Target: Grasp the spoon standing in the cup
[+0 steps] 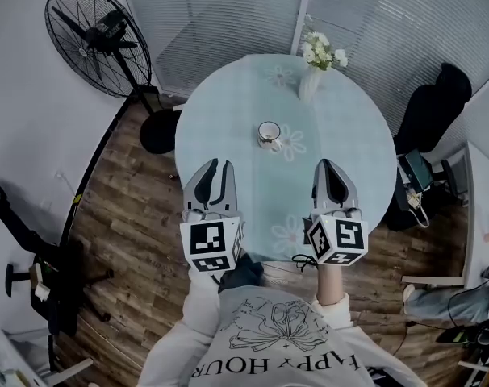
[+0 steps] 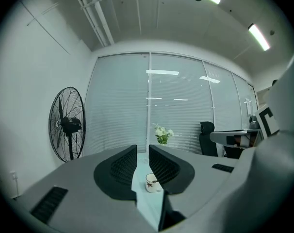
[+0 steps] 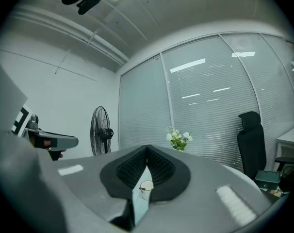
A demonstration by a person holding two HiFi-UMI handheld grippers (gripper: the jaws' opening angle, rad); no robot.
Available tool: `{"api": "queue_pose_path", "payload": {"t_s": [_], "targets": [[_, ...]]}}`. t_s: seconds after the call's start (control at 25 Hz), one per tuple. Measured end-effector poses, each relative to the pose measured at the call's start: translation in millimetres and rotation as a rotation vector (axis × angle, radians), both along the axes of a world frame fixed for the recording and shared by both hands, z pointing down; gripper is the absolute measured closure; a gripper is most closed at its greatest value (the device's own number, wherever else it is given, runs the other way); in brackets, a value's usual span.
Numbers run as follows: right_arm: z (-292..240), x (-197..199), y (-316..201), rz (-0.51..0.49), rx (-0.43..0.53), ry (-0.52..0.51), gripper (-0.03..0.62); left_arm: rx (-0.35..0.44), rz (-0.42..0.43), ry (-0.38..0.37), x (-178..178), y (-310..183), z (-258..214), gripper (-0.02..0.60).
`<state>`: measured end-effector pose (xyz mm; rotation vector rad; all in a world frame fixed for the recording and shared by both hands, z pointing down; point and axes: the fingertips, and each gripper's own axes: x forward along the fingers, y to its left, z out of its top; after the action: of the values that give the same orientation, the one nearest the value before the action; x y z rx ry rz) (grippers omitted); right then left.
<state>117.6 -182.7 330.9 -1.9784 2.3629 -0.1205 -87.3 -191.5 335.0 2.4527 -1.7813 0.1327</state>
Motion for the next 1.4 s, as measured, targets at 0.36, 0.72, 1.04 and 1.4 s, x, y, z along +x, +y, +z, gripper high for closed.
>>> {"api": "queue_pose_path", "payload": {"t_s": [0.36,0.72,1.04,1.4], "targets": [[20.6,-0.2,-55.6,0.022,-0.044,0.009,0.583,-0.053,0.056,-0.011,8.1,-63.3,23.1,0.515],[46.6,5.3,-87.5,0.04,-0.099,0.012,0.583,-0.105,0.128,-0.029,23.4,-100.2,49.0,0.505],[70.7,9.1,-96.5,0.04,-0.157,0.025,0.583,-0.193,0.194,-0.063,38.0,-106.1,85.8,0.492],[90.6,14.4,-109.1,0.007,-0.198,0.033,0.583,-0.25,0.227,-0.098,55.3,-115.9,115.3,0.48]]}}
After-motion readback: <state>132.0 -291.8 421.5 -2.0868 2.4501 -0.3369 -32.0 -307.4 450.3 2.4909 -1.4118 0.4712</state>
